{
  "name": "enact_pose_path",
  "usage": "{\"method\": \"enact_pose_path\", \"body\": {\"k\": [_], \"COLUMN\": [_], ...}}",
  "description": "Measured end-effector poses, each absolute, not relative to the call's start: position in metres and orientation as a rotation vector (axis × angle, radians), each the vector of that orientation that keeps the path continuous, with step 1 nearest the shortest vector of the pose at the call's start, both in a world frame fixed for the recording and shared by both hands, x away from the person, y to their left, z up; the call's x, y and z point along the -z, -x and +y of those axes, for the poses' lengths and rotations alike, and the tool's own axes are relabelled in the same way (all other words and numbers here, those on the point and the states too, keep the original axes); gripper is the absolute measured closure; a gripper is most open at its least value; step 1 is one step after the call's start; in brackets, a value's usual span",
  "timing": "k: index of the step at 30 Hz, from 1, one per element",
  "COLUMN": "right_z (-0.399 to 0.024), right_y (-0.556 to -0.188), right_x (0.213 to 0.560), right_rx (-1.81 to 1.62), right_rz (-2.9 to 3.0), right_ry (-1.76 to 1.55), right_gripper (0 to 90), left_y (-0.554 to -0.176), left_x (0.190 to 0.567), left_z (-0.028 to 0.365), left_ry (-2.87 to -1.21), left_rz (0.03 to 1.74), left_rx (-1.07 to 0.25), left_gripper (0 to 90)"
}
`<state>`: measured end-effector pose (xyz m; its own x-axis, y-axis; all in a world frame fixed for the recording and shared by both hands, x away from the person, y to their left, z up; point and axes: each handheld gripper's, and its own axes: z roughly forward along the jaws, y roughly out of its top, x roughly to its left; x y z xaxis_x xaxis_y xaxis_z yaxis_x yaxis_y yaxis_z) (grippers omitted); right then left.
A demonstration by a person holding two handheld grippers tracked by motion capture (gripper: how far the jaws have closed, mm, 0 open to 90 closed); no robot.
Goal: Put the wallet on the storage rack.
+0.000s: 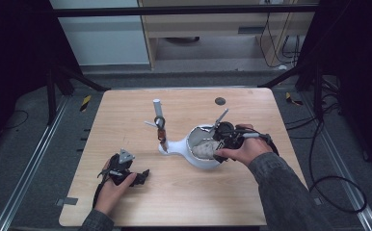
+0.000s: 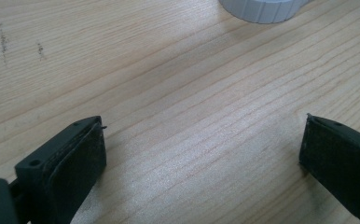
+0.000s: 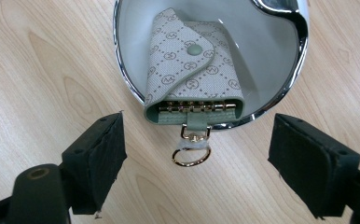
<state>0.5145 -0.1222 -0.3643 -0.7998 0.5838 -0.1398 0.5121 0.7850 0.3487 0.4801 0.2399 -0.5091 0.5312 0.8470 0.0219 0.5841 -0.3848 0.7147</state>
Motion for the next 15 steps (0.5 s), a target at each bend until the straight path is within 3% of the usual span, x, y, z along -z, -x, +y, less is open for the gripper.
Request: {"method": "enact_pose_path", "body": {"k": [15], "right_z": [-0.147], "right_y": [-0.509], "right_x": [0.363], "right_rx": [-0.521], "right_rz": [2.660], "right_ry": [-0.900], "right_gripper": [9.8], "left_y": [-0.480], "left_x": [0.509], "left_z": [0.240], "left_ry": [-2.113], "left_rz": [1.155], "left_rx": [-0.513], "left_gripper": [0.0]}}
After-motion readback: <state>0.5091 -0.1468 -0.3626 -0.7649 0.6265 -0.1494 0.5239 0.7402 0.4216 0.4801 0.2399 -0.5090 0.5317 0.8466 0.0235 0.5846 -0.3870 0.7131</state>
